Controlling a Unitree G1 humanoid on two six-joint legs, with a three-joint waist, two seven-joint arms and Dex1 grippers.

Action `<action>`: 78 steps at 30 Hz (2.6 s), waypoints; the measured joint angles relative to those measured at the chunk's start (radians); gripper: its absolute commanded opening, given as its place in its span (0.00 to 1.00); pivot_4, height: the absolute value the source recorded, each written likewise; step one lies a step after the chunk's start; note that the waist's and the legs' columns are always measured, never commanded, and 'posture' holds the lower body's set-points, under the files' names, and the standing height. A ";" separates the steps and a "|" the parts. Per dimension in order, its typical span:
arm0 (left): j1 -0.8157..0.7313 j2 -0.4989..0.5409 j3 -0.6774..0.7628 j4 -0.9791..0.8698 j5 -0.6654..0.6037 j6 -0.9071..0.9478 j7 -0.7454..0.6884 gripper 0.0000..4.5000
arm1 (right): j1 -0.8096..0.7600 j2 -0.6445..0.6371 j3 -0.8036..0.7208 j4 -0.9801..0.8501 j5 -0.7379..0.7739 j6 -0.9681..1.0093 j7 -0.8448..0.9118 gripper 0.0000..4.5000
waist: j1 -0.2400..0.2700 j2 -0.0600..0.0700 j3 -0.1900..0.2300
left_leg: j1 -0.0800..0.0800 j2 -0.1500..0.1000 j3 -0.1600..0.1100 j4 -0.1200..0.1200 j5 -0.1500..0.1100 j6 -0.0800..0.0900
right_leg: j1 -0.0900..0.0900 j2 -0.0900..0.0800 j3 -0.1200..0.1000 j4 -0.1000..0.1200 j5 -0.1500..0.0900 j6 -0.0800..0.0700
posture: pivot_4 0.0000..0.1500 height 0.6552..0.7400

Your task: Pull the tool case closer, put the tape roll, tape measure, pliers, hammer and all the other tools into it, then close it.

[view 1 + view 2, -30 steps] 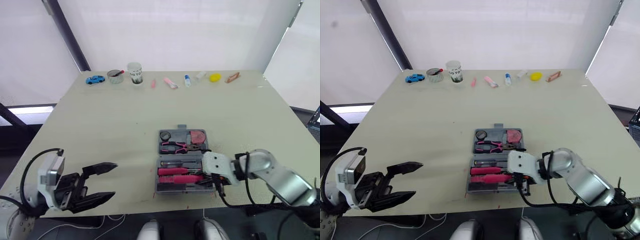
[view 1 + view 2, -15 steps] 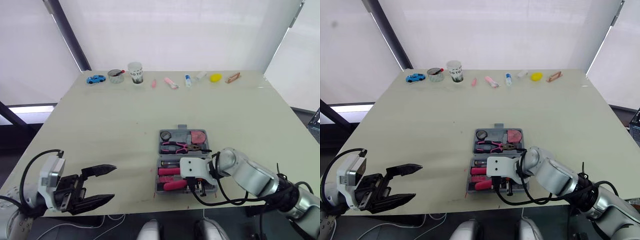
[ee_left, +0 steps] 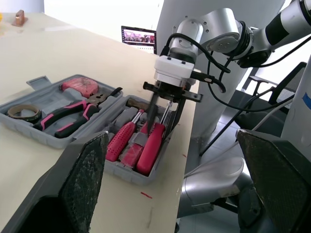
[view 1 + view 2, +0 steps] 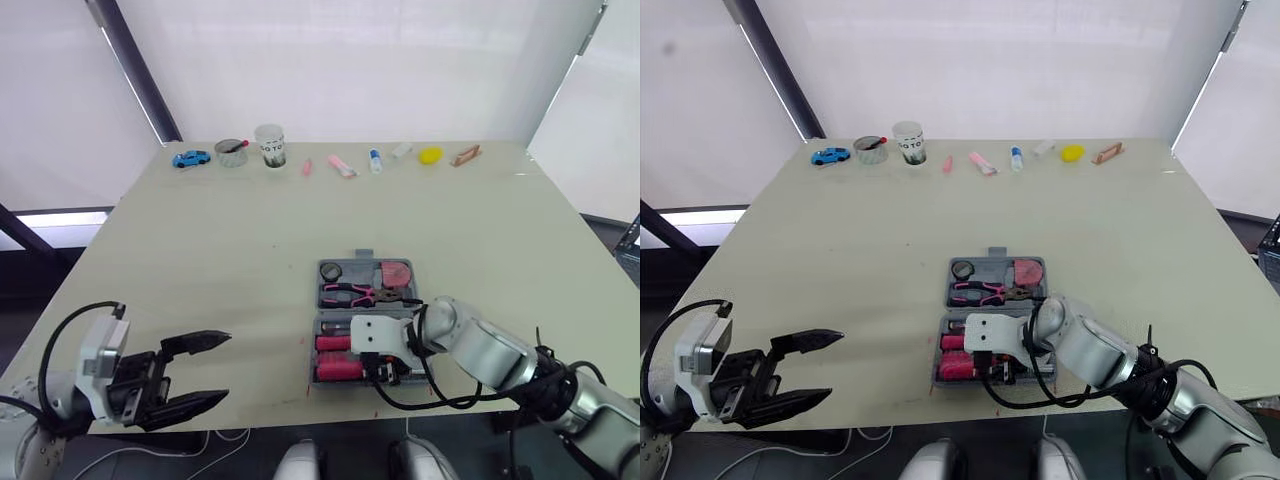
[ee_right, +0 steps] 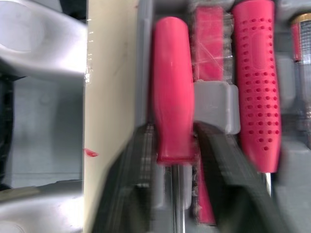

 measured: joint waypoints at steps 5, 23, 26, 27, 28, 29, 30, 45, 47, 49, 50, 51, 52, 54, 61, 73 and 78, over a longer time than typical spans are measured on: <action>-0.008 -0.006 -0.001 0.001 0.003 -0.003 0.000 1.00 | 0.095 0.046 -0.126 0.009 0.106 -0.086 0.008 0.78 | 0.002 0.000 0.000 | 0.000 0.000 0.000 0.000 0.000 0.000 | 0.000 0.000 0.000 0.000 0.001 0.001 | 1.00 1.00; -0.048 -0.054 -0.037 0.004 0.035 -0.024 0.005 1.00 | 0.359 0.060 -0.329 0.322 0.147 -0.662 0.072 0.01 | 0.003 0.000 0.000 | 0.001 0.000 0.003 0.000 0.000 0.000 | 0.002 0.001 0.000 0.000 0.001 0.001 | 1.00 1.00; -0.049 -0.059 -0.037 0.003 0.041 -0.024 0.008 1.00 | 0.354 0.062 -0.307 0.349 0.109 -0.720 0.061 0.01 | 0.002 -0.001 -0.001 | 0.003 0.000 0.003 0.000 0.000 0.000 | 0.003 0.002 0.000 0.000 0.001 0.001 | 1.00 1.00; -0.049 -0.065 -0.037 0.003 0.042 -0.024 0.010 1.00 | 0.348 0.063 -0.295 0.361 0.093 -0.749 0.055 0.01 | 0.001 -0.002 -0.002 | 0.005 0.000 0.003 0.000 0.000 0.000 | 0.006 0.002 0.000 0.000 0.000 0.000 | 1.00 1.00; -0.049 -0.070 -0.037 0.001 0.043 -0.024 0.012 1.00 | 0.346 0.067 -0.289 0.376 0.080 -0.768 0.046 0.01 | 0.000 -0.002 -0.003 | 0.008 0.000 0.003 0.000 0.000 0.000 | 0.008 0.002 0.000 0.000 0.000 0.000 | 1.00 1.00; -0.050 -0.077 -0.037 0.000 0.047 -0.025 0.017 1.00 | 0.337 0.073 -0.280 0.398 0.067 -0.790 0.036 0.01 | 0.000 -0.004 -0.005 | 0.013 0.001 0.003 -0.002 0.000 0.000 | 0.011 0.002 0.001 0.000 -0.001 0.000 | 1.00 1.00; -0.052 -0.086 -0.038 -0.003 0.050 -0.028 0.025 1.00 | 0.333 0.079 -0.273 0.419 0.053 -0.817 0.025 0.01 | 0.000 -0.004 -0.009 | 0.017 0.001 0.002 -0.004 0.000 0.000 | 0.013 0.002 0.001 0.000 -0.002 -0.003 | 1.00 1.00; -0.087 -0.279 -0.045 0.000 0.178 -0.043 0.420 1.00 | 0.496 0.117 -0.637 0.349 0.339 -0.761 -0.057 0.06 | 0.008 -0.004 -0.017 | 0.014 0.000 0.001 -0.006 0.000 0.000 | 0.012 0.001 0.002 0.000 -0.002 -0.003 | 1.00 1.00; -0.087 -0.303 -0.047 0.019 0.208 -0.043 0.482 1.00 | 0.535 0.072 -0.694 0.342 0.348 -0.761 -0.065 0.18 | 0.010 -0.004 -0.017 | 0.013 -0.001 0.001 -0.006 0.000 0.000 | 0.012 0.001 0.001 -0.001 -0.002 -0.003 | 1.00 1.00; -0.078 -0.308 -0.047 0.032 0.231 -0.043 0.522 1.00 | 0.575 0.027 -0.747 0.347 0.346 -0.763 -0.068 0.41 | 0.008 -0.004 -0.017 | 0.013 0.000 0.002 -0.006 0.000 0.000 | 0.011 0.001 0.001 -0.001 -0.003 -0.003 | 1.00 1.00; -0.079 -0.309 -0.049 0.032 0.239 -0.043 0.534 1.00 | 0.587 0.018 -0.766 0.348 0.345 -0.769 -0.069 0.55 | 0.004 -0.004 -0.017 | 0.014 0.000 0.002 -0.006 0.000 0.000 | 0.011 0.001 0.002 -0.001 -0.003 -0.003 | 1.00 1.00; -0.079 -0.309 -0.048 0.032 0.240 -0.045 0.539 1.00 | 0.597 0.012 -0.776 0.349 0.346 -0.774 -0.069 0.64 | 0.002 -0.004 -0.017 | 0.014 0.000 0.002 -0.006 0.000 0.000 | 0.011 0.001 0.003 0.000 -0.003 -0.003 | 1.00 1.00; -0.072 -0.312 -0.047 0.034 0.245 -0.049 0.549 1.00 | 0.622 -0.007 -0.801 0.354 0.349 -0.787 -0.064 0.73 | 0.003 -0.003 -0.016 | 0.014 0.000 0.002 -0.006 0.000 0.000 | 0.011 0.001 0.003 0.000 -0.003 -0.003 | 1.00 1.00; -0.042 -0.313 -0.028 0.058 0.246 -0.058 0.559 1.00 | 0.688 -0.071 -0.880 0.394 0.354 -0.810 -0.059 0.95 | 0.005 -0.003 -0.016 | 0.014 -0.001 0.003 -0.006 0.000 0.000 | 0.011 0.001 0.003 -0.001 -0.003 -0.003 | 1.00 1.00; 0.020 -0.298 -0.016 0.112 0.254 -0.046 0.574 1.00 | 0.761 -0.128 -0.995 0.476 0.362 -0.852 -0.028 0.98 | 0.002 -0.004 -0.015 | 0.016 0.001 0.003 -0.006 0.000 0.000 | 0.011 0.003 0.005 0.000 -0.005 0.001 | 1.00 1.00; -0.222 -0.193 -0.162 0.211 0.327 0.031 0.523 0.32 | 0.500 -0.084 -0.794 0.480 0.259 -0.739 -0.060 0.18 | 0.005 -0.002 -0.014 | 0.012 0.000 0.003 -0.006 0.000 0.000 | 0.009 0.002 0.004 -0.001 -0.002 -0.002 | 1.00 1.00; -0.368 -0.160 -0.265 0.272 0.385 0.056 0.480 0.01 | 0.367 -0.095 -0.677 0.548 0.154 -0.738 -0.024 0.00 | 0.006 -0.002 -0.014 | 0.012 -0.001 0.003 -0.006 0.000 0.000 | 0.010 0.003 0.003 0.000 -0.002 -0.002 | 1.00 1.00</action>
